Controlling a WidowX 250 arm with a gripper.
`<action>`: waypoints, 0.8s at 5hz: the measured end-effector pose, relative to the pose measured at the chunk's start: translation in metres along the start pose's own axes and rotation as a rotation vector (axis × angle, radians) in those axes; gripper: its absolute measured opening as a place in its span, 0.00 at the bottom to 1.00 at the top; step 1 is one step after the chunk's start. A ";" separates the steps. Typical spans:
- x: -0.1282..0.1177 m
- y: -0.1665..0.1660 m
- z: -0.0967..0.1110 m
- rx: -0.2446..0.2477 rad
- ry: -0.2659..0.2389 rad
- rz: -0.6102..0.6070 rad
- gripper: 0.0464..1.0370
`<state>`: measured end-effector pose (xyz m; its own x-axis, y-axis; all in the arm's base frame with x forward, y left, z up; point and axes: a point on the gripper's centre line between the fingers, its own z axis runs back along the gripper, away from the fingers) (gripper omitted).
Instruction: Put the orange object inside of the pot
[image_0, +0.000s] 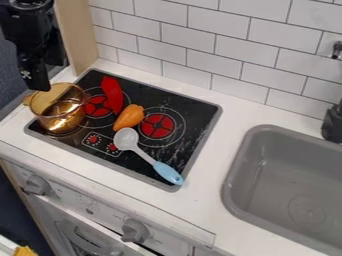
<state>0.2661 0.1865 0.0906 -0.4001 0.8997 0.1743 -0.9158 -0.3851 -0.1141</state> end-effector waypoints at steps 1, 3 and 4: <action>-0.003 0.004 -0.010 0.036 0.009 0.000 0.96; -0.037 0.009 -0.012 0.050 0.057 0.008 0.96; -0.059 0.008 -0.015 0.024 0.089 0.104 0.96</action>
<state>0.2831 0.1331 0.0646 -0.4895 0.8688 0.0749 -0.8703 -0.4815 -0.1035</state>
